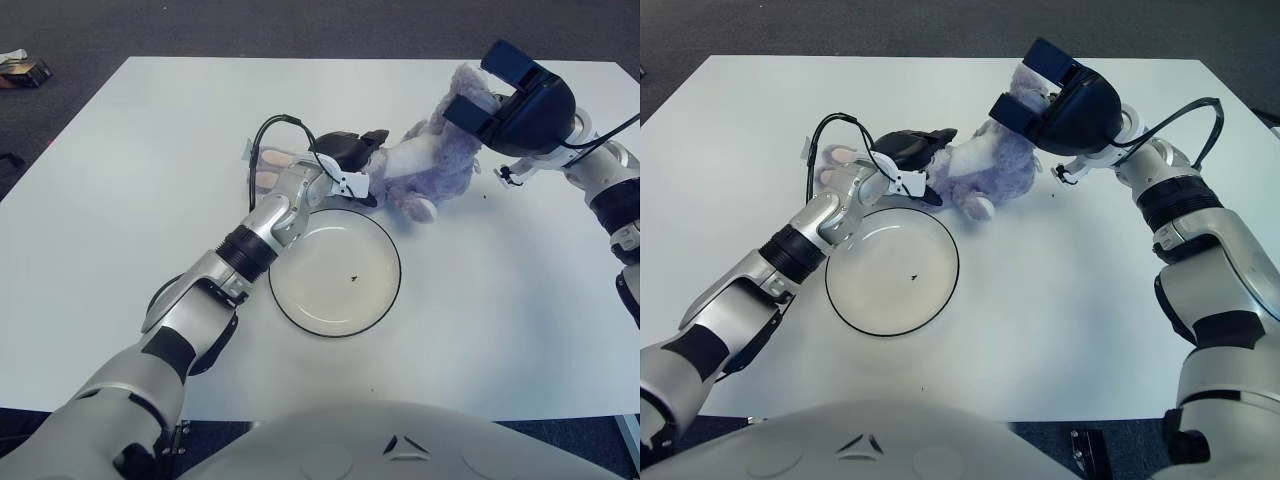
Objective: Put the doll into the plate.
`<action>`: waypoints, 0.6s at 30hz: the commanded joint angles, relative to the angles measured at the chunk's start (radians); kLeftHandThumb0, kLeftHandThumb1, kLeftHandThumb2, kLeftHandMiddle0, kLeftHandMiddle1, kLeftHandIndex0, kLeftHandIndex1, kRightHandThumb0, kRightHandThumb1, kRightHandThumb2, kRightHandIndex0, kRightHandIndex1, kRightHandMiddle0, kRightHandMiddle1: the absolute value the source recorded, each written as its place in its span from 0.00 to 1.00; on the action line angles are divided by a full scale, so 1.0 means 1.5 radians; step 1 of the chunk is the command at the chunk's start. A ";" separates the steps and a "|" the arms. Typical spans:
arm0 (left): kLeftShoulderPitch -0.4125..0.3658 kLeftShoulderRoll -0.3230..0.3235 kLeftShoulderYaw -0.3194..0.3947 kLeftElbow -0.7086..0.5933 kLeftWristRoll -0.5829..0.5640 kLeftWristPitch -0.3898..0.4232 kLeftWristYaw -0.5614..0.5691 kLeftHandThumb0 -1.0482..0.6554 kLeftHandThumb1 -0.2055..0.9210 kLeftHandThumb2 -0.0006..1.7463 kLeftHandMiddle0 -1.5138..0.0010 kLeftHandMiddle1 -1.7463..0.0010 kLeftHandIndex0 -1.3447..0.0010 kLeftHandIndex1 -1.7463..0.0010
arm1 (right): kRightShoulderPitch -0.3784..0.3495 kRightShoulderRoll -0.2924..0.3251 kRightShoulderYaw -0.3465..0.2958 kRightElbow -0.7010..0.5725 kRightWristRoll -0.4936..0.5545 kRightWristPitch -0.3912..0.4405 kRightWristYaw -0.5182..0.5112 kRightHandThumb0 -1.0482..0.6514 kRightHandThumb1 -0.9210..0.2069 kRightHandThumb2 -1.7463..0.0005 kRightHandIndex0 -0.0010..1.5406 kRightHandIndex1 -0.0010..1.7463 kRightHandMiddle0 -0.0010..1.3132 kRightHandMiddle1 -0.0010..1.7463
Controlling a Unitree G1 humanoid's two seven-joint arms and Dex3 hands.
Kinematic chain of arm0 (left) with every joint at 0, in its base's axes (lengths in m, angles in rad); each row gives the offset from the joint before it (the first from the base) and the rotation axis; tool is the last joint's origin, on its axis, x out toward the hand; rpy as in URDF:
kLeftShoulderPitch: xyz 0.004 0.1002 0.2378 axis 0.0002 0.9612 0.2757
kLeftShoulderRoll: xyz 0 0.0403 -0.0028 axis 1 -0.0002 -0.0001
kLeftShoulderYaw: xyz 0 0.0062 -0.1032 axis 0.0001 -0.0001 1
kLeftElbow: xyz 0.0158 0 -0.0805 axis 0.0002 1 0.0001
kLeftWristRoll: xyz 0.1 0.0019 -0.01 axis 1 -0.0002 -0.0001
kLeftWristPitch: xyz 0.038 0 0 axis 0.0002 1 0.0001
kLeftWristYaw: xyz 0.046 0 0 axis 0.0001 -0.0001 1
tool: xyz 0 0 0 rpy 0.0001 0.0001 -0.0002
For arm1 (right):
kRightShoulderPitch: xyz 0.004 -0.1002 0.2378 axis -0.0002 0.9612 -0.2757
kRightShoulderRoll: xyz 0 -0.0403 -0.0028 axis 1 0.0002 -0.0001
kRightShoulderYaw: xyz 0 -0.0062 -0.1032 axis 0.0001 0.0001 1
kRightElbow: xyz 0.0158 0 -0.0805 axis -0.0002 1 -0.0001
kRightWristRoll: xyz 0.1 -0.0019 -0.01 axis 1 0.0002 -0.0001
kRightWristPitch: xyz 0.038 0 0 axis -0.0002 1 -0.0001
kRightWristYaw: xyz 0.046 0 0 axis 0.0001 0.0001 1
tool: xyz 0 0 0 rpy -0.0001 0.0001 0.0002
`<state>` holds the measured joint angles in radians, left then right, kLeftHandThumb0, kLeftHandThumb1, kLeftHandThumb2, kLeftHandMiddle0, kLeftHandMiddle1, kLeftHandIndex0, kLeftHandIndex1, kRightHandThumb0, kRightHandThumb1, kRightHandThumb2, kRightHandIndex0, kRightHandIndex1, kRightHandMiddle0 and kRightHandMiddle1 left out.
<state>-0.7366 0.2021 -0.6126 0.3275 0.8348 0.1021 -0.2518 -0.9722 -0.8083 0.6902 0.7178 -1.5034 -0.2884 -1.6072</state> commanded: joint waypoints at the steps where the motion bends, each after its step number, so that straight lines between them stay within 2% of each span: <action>1: 0.014 0.004 -0.015 0.024 0.014 0.000 -0.005 0.31 0.91 0.00 0.84 0.61 0.70 0.80 | -0.005 -0.014 -0.016 -0.013 0.000 0.001 -0.005 0.61 0.45 0.32 0.36 1.00 0.27 0.96; 4: 0.013 0.003 -0.014 0.029 0.013 -0.003 -0.004 0.35 0.91 0.00 0.85 0.49 0.74 0.67 | -0.004 -0.015 -0.018 -0.015 0.000 0.000 -0.005 0.61 0.46 0.31 0.36 1.00 0.28 0.95; 7: 0.011 0.002 -0.014 0.035 0.011 -0.006 -0.001 0.38 0.91 0.00 0.85 0.41 0.76 0.60 | -0.004 -0.015 -0.020 -0.017 0.000 -0.001 -0.005 0.61 0.47 0.31 0.37 1.00 0.29 0.94; 12: 0.007 0.001 -0.013 0.047 0.011 -0.014 0.006 0.40 0.91 0.00 0.86 0.35 0.75 0.61 | -0.004 -0.017 -0.023 -0.020 -0.001 -0.003 -0.005 0.61 0.47 0.31 0.37 1.00 0.30 0.94; 17: 0.000 0.001 -0.020 0.063 0.022 -0.024 0.023 0.46 0.95 0.00 0.75 0.27 0.55 0.74 | -0.004 -0.021 -0.025 -0.025 -0.002 -0.002 -0.005 0.61 0.48 0.30 0.38 1.00 0.30 0.94; 18: -0.001 0.001 -0.022 0.065 0.024 -0.026 0.027 0.49 0.96 0.02 0.72 0.25 0.54 0.67 | -0.003 -0.021 -0.025 -0.025 -0.002 -0.002 -0.005 0.61 0.48 0.30 0.38 1.00 0.30 0.95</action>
<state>-0.7508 0.1969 -0.6166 0.3816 0.8414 0.0672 -0.2127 -0.9721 -0.8185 0.6705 0.6958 -1.5039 -0.2919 -1.6072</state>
